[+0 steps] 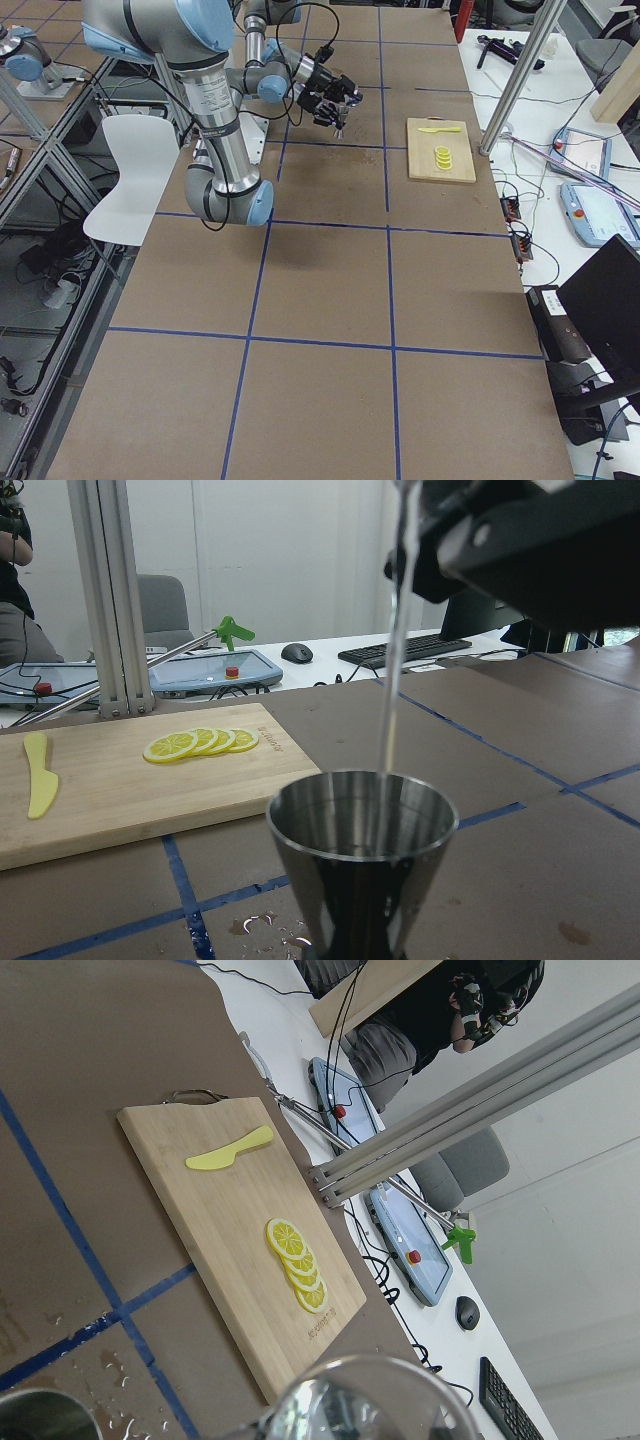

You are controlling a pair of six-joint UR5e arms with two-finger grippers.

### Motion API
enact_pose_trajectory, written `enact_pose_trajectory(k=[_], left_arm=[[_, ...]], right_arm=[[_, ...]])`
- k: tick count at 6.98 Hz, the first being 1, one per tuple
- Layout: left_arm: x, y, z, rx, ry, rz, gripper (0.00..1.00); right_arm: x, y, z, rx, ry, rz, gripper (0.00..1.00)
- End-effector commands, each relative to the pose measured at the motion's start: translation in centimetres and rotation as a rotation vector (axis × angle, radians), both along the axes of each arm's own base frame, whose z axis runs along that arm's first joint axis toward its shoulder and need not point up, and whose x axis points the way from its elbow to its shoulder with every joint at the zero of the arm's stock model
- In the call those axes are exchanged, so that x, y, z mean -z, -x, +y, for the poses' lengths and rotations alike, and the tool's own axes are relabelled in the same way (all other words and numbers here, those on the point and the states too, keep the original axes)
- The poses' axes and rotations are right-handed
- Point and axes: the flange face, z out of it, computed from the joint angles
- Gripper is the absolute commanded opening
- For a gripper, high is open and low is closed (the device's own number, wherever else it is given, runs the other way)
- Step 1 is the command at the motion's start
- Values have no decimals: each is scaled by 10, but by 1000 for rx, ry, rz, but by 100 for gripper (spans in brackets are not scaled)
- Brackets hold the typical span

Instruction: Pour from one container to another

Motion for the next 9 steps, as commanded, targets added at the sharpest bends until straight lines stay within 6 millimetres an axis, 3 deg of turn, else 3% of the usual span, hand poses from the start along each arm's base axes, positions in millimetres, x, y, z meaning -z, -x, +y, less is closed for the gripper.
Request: enact_pose_trajectory(k=[1, 9], left_arm=[[0, 0, 0, 0, 0, 0, 0], [1, 0, 0, 0, 0, 2, 0]], right_arm=[[2, 0, -1, 3, -21, 49, 0], [17, -4, -2, 23, -86, 157, 0]])
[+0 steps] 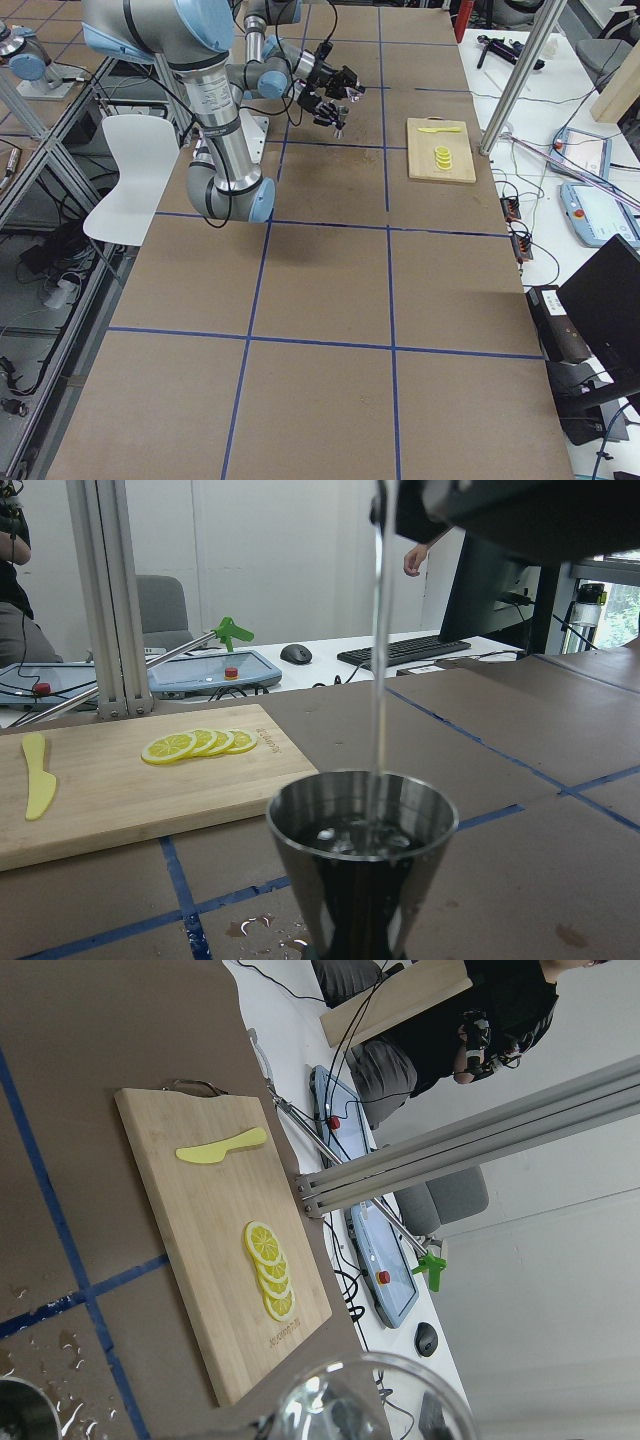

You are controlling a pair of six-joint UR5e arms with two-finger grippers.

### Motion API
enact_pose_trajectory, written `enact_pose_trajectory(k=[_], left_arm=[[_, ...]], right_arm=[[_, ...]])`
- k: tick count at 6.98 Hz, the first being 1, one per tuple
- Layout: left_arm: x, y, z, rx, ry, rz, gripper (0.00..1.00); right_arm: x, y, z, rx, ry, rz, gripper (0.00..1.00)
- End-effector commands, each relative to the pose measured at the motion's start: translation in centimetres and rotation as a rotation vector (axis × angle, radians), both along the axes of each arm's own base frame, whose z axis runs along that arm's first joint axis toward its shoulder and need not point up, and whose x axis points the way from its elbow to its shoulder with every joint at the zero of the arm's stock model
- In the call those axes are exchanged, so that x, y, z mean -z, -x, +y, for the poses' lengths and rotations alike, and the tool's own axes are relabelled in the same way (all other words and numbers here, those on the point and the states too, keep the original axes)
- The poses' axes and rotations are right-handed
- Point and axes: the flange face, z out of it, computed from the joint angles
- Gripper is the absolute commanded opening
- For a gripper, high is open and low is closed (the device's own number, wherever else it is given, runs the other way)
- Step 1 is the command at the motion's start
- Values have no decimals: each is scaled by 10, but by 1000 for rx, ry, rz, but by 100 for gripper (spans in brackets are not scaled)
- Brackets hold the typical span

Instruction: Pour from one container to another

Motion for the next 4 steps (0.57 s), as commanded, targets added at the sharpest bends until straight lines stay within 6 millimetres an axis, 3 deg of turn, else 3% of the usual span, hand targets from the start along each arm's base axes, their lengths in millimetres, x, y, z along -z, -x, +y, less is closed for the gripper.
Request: enact_pose_trajectory(k=[1, 4], left_arm=[[0, 0, 0, 0, 0, 0, 0], [0, 0, 0, 2, 0, 0, 0]], right_arm=[[3, -2, -1, 0, -20, 33, 0], [5, -5, -2, 3, -35, 62, 0]])
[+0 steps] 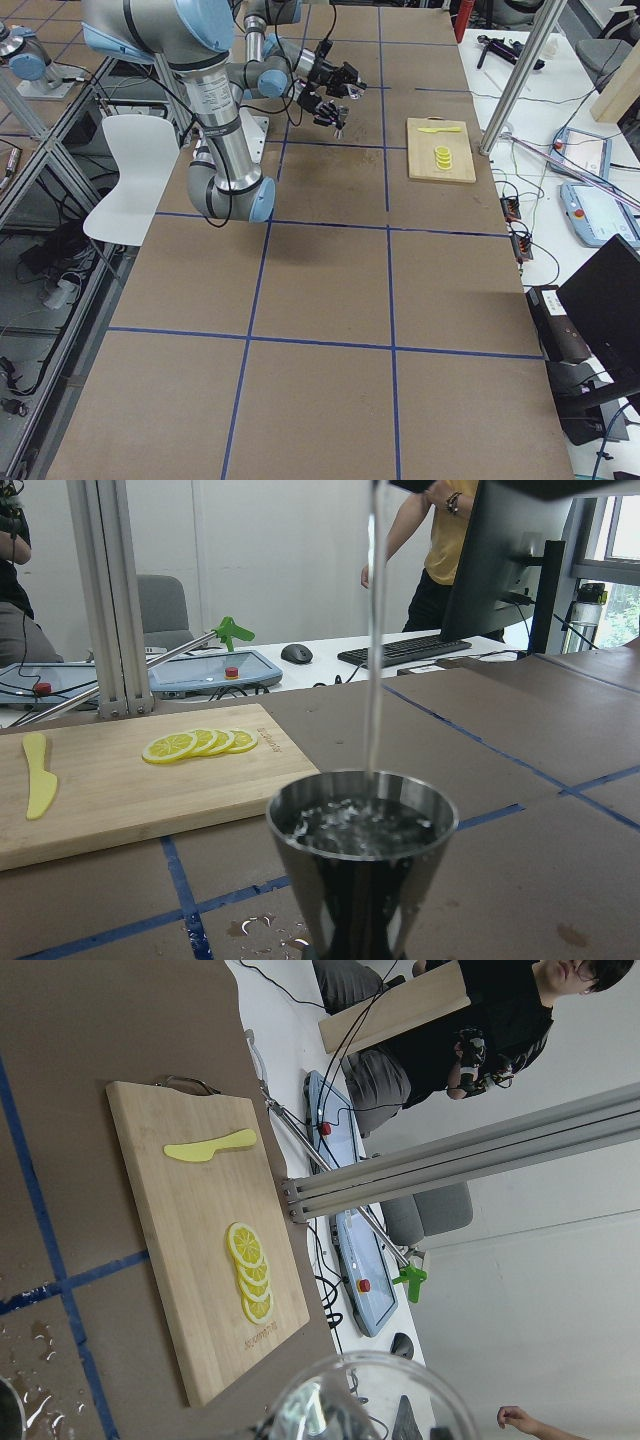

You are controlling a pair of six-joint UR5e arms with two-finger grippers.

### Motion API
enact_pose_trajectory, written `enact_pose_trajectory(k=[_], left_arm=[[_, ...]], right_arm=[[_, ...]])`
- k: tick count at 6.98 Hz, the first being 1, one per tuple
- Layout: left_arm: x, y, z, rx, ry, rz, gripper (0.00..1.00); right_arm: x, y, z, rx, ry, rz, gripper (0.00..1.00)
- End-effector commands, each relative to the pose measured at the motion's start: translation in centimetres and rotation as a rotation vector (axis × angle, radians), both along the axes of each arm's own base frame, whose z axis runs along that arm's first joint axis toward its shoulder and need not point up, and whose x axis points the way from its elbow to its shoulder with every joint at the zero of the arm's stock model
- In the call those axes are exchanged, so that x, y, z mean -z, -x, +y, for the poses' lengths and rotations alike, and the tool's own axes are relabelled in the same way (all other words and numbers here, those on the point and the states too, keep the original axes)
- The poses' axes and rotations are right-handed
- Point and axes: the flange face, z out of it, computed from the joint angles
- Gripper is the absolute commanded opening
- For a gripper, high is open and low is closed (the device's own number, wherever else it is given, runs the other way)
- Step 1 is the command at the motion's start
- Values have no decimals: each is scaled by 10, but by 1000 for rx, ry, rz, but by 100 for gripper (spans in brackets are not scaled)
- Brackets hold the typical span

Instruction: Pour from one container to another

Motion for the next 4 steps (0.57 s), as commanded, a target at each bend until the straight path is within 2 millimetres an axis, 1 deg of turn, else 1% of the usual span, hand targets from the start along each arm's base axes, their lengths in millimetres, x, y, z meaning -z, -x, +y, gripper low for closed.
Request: enact_pose_trajectory(k=[1, 2, 3, 4], left_arm=[[0, 0, 0, 1, 0, 0, 0], [0, 0, 0, 1, 0, 0, 0], [1, 1, 0, 1, 0, 3, 0], [1, 1, 0, 1, -1, 4, 0]], right_arm=[[2, -2, 0, 2, -5, 6, 0], [1, -2, 0, 2, -4, 7, 0], [4, -2, 0, -8, 0, -34, 0], [6, -3, 0, -38, 26, -161, 0]])
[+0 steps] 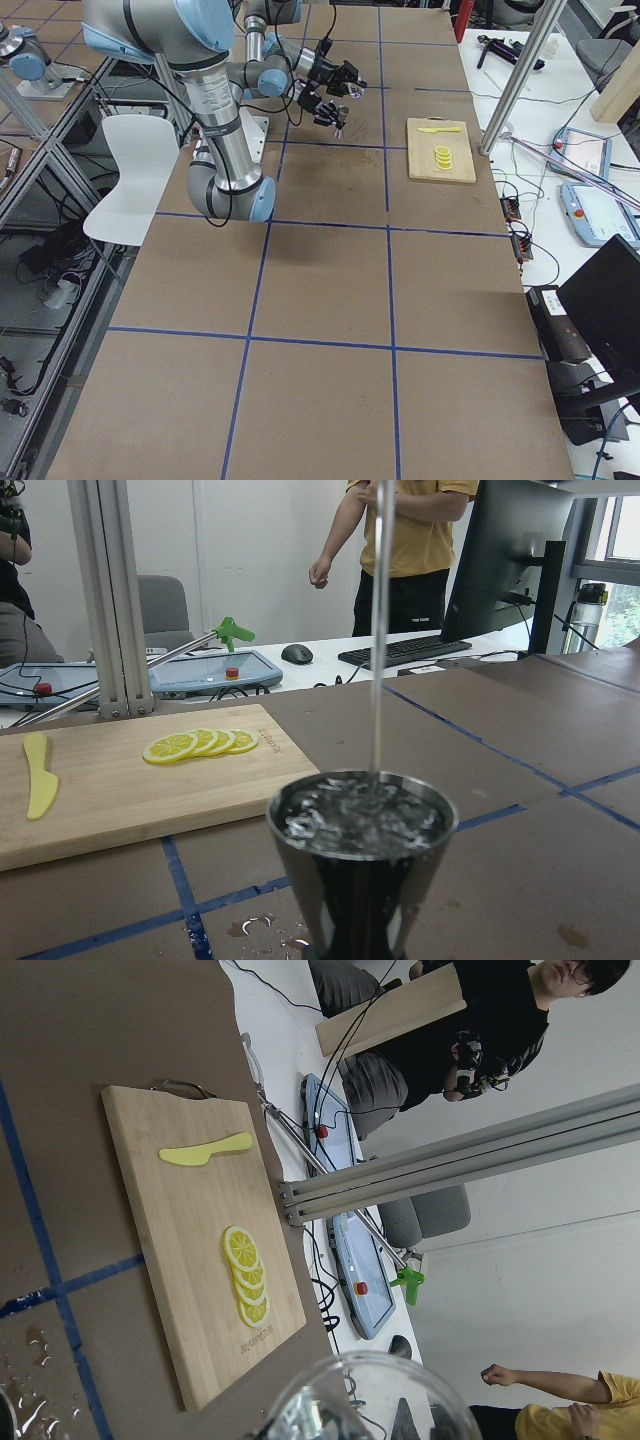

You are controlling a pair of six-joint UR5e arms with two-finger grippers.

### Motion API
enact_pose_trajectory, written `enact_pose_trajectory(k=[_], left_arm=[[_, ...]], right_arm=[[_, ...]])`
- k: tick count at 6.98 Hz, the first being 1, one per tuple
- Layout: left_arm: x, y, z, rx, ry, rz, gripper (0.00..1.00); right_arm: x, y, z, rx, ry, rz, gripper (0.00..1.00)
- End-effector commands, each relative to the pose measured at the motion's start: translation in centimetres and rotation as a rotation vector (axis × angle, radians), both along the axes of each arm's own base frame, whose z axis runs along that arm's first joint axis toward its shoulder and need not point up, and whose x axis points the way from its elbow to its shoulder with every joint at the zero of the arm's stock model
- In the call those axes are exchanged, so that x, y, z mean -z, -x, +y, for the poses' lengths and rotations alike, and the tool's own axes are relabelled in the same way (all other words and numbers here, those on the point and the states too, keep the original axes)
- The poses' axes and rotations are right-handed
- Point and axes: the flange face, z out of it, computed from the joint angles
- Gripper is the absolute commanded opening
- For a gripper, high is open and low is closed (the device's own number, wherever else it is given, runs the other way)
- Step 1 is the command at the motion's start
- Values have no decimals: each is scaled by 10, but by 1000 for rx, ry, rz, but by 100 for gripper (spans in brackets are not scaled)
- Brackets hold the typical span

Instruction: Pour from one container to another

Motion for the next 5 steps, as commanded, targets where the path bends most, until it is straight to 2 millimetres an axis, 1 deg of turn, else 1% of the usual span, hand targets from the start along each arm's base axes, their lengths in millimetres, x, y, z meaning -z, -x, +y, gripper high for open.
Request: enact_pose_trajectory(k=[1, 2, 3, 4, 5], left_arm=[[2, 2, -1, 2, -1, 7, 0], [3, 3, -2, 5, -1, 10, 0], [7, 12, -9, 17, -3, 25, 0], [6, 19, -13, 29, -4, 29, 0], [-19, 39, -13, 40, -2, 22, 0]], right_arm=[[3, 0, 1, -45, 42, -204, 0], [2, -2, 2, -68, 74, -362, 0], [-3, -2, 3, -72, 160, -544, 0], [-24, -9, 3, -84, 225, -693, 0], [-57, -26, 0, -84, 256, -809, 0]])
